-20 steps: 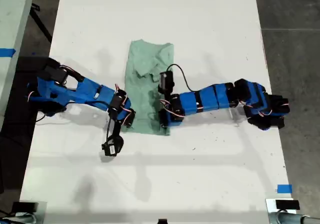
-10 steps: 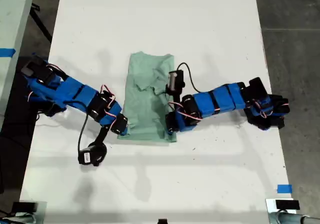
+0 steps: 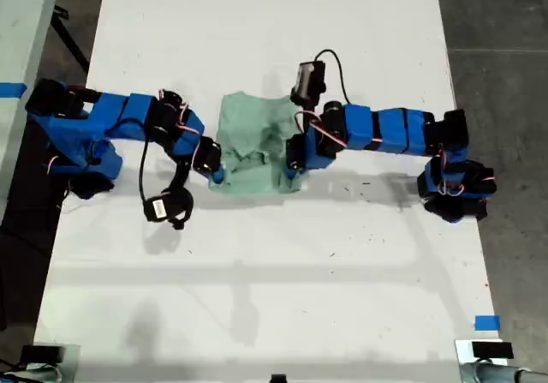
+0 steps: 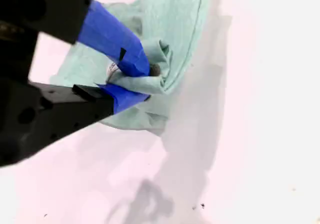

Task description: Fold t-shirt

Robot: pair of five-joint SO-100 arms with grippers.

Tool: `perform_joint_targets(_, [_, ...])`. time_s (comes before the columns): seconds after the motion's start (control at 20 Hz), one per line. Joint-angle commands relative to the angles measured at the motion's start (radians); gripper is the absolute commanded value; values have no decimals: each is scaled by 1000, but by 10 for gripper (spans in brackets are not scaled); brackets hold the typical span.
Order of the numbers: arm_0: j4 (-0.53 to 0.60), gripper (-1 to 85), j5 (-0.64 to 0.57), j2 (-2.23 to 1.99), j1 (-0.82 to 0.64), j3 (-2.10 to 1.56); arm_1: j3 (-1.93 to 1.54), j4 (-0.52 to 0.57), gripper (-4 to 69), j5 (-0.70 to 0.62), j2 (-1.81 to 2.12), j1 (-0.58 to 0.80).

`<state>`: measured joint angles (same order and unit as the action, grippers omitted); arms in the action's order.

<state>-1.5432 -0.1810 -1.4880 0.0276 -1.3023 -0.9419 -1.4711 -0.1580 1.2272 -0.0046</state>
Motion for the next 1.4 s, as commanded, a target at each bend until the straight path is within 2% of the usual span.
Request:
perform_joint_targets(0.0, [-3, -1, -115, -29, -189, 20, -17, 43, -13, -120, 86, 138])
perform_joint_targets(0.3, [64, -1, -307, 153, -514, 69, -57, 222, -13, -307, -12, 360])
perform_joint_targets(0.5, [49, 1, -377, 227, -591, 161, -38, 233, -13, -336, -55, 428])
perform_joint_targets(0.55, [49, 68, -396, 233, -594, 169, -38, 232, -14, -344, -63, 436])
perform_joint_targets(0.6, [60, 195, -419, 236, -595, 172, -38, 232, -9, -350, -72, 446])
perform_joint_targets(0.65, [60, 227, -426, 241, -603, 186, -37, 232, 64, -354, -80, 459])
perform_joint_targets(0.7, [64, 241, -437, 239, -615, 192, -25, 227, 262, -362, -87, 477])
perform_joint_targets(0.75, [67, 256, -456, 232, -629, 204, -11, 218, 424, -390, -89, 495])
perform_joint_targets(0.8, [67, 271, -462, 215, -649, 213, 11, 207, 421, -420, -81, 517])
perform_joint_targets(0.95, [69, 303, -489, 97, -738, 204, 25, 164, 350, -459, -2, 603])
perform_joint_targets(1.1, [66, 295, -508, -77, -824, 132, -40, 109, 315, -488, 121, 695])
perform_joint_targets(1.2, [103, 289, -508, -229, -874, -18, -140, 75, 301, -506, 233, 755])
perform_joint_targets(1.35, [241, 183, -508, -540, -885, -385, -420, 72, 290, -529, 494, 841])
